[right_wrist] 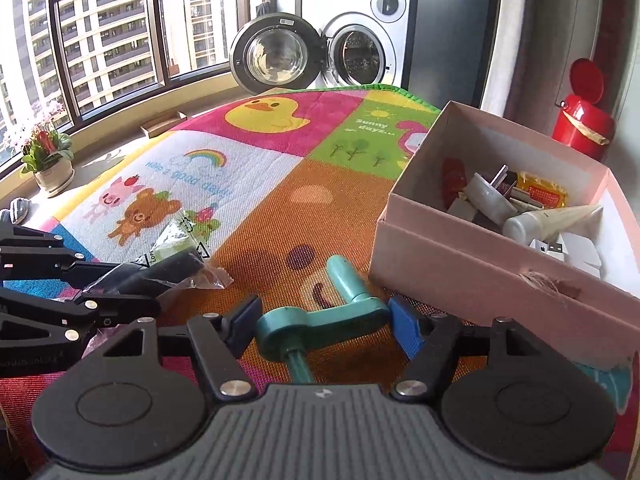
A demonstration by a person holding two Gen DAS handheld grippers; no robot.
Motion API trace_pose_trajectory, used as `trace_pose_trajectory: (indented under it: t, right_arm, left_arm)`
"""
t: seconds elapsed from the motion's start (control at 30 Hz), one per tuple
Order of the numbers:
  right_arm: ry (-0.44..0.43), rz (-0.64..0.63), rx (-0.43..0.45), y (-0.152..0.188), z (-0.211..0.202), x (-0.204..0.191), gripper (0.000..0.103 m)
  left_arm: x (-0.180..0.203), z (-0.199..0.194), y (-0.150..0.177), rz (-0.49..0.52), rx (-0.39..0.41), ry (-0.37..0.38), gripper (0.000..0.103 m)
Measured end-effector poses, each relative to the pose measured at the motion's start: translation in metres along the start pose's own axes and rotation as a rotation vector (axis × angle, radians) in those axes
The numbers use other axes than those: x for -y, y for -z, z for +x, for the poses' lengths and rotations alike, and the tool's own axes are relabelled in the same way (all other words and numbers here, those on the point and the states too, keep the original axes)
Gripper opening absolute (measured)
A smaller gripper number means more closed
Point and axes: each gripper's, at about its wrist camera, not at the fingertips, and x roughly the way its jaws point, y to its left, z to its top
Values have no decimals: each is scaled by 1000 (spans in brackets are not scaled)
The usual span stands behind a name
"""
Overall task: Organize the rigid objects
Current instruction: 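Carry the teal crank toy into the box and open the right tool while the left tool carries the bag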
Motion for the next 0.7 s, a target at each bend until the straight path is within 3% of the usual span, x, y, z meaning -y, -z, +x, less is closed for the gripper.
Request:
trace_pose_trajectory:
  t: [0.17,0.27,0.33,0.43,0.53,0.6,0.7]
  right_arm:
    - [16,-37,26,19,-50,2,69]
    - [19,1,101,15,-92,17,69]
    - [36,39,185,-1,-121,33,69]
    - [123,61,322,-28,-157,56,69]
    - [204,103,396,-53,-170,78,69]
    - [226,133,403,-62,-168,92,69]
    - [252,184,373,-61,-159,105,69]
  left_arm:
    - [24,-10,5,147,-12,108,25]
    - [36,-18,-10,179,4,186,23]
    - [46,-30,-39,219,82,208,9]
    - [58,-48,-94,250,232,223,9]
    - [65,-52,-147,236,360,215,9]
    - [64,-47,-169,204,374,238,9]
    - [58,-36,-177,138,312,283,10]
